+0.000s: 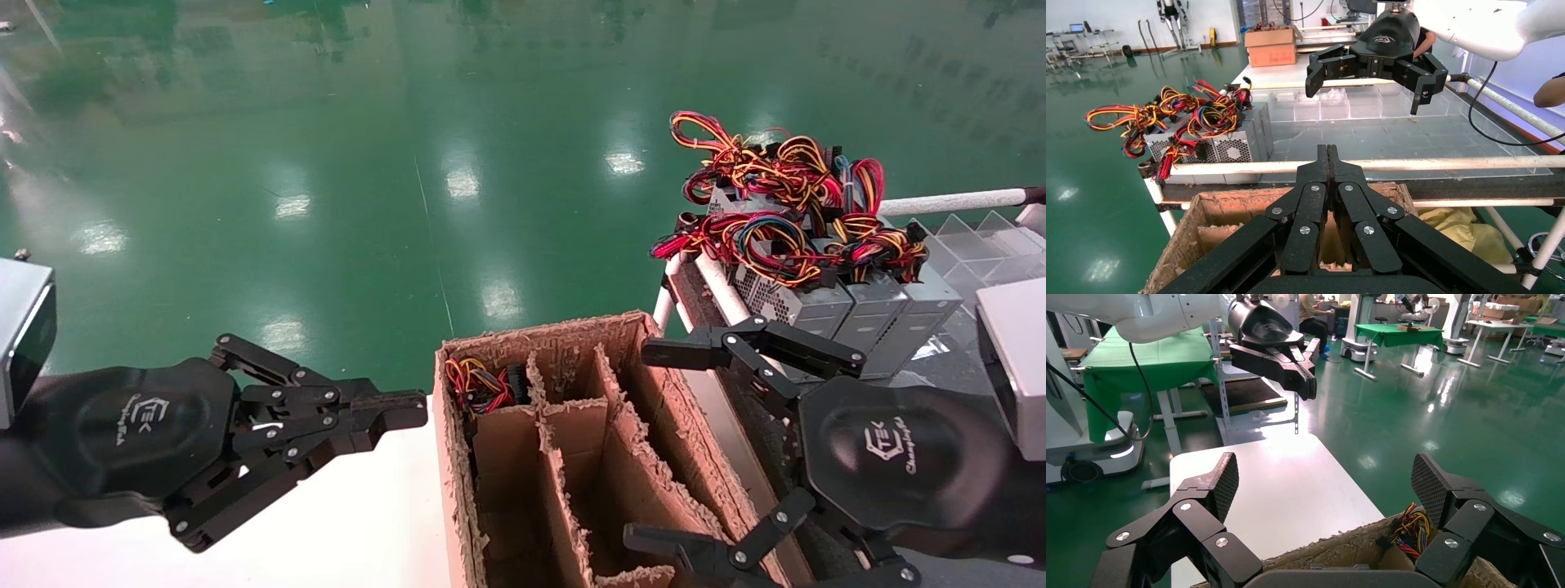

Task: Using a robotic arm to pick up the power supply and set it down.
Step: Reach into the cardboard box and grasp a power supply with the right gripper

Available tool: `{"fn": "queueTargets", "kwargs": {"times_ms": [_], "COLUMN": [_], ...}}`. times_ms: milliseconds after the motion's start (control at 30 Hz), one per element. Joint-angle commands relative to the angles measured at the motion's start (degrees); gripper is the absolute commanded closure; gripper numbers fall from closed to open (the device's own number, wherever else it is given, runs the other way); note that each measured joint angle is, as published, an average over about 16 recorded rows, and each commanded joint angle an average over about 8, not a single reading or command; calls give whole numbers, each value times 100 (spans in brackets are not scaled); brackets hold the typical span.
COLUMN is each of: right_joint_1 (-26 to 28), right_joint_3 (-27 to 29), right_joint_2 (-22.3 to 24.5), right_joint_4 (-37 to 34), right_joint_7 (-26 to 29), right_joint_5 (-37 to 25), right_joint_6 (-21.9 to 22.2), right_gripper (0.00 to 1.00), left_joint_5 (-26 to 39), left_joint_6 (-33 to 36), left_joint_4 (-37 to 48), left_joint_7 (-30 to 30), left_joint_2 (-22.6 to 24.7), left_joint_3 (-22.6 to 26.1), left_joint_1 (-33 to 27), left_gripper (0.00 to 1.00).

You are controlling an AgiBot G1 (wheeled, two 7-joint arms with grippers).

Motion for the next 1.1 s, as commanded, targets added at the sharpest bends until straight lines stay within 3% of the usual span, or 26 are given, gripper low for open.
{"fn": "queueTargets", "kwargs": {"times_ms": [33,367,700,1100], "right_joint_1": [-5,176,618,665], "right_joint_3": [5,-188,-742,-818], "right_joint_2": [4,-145,-619,-714], "right_joint_4": [6,-218,-378,-395], "right_joint_7": [-3,122,533,507], "right_joint_5": [13,-404,-1473,-1711], "right_joint_6": [-10,231,742,941], "right_gripper": [0,0,0,0], "left_joint_5": [0,0,0,0], "left_joint_6": [0,0,-2,-4], "left_joint_4": [0,1,2,3], "left_joint_7": [0,0,0,1], "left_joint_2": [0,0,-1,-2], "left_joint_3": [0,0,0,1], "left_joint_1": [0,0,1,1], "left_gripper": [0,0,0,0]}}
